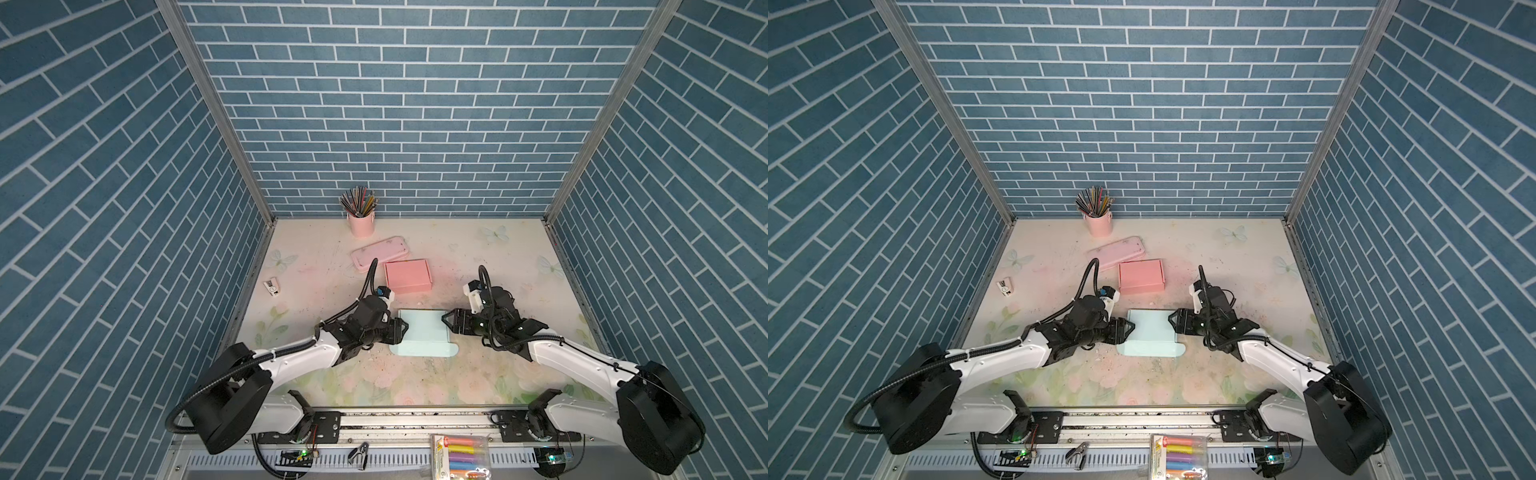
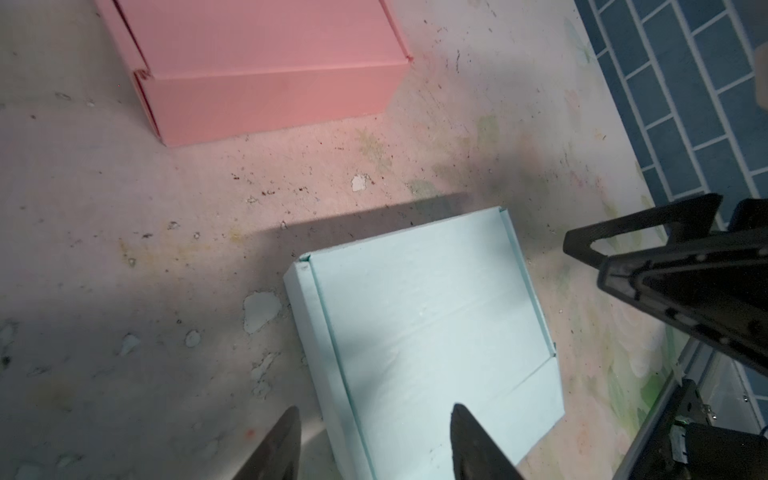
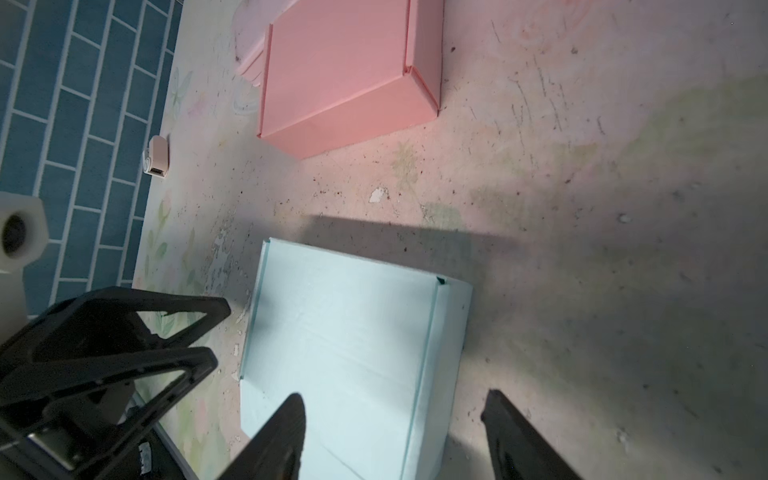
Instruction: Fold the paper box
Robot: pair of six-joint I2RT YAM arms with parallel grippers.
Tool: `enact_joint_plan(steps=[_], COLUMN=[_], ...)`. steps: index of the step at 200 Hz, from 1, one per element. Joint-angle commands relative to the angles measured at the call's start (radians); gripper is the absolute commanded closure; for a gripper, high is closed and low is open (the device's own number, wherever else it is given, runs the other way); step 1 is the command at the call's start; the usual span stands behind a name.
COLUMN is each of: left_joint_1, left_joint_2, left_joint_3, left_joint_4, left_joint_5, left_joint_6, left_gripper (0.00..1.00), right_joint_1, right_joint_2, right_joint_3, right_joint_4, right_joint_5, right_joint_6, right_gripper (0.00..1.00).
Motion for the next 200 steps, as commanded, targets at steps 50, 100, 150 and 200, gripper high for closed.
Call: enact_joint_plan(steps=[50, 100, 150, 200], left_joint_1=[-0.077, -0.127, -0.136, -0.146], left_joint_2=[-0.165, -0.161, -0.113, -0.057], left_joint_3=[-0.066, -0.119, -0.125, -0.125], left_joint_4=[-0.115, -0.028, 0.016, 0.053], left_joint_5=[-0.028, -0.017, -0.009, -0.001], left_joint_6=[-0.056, -0.132, -0.138, -0.140], left_gripper=[0.37, 0.37, 0.36, 0.36], right_joint_1=[0.149, 0.209, 0.229, 0.233], right_joint_2=[-0.117, -0.098, -0.048, -0.030], right_joint_3=[-0.015, -0.060, -0.071, -0.088], right_joint_4=[-0.175, -0.112, -0.072, -0.043], right_joint_5=[0.095, 0.097, 0.101, 0.094], right_joint_6=[0.070, 0.128, 0.139, 0.149], right_gripper=[0.32, 0.32, 0.31, 0.31])
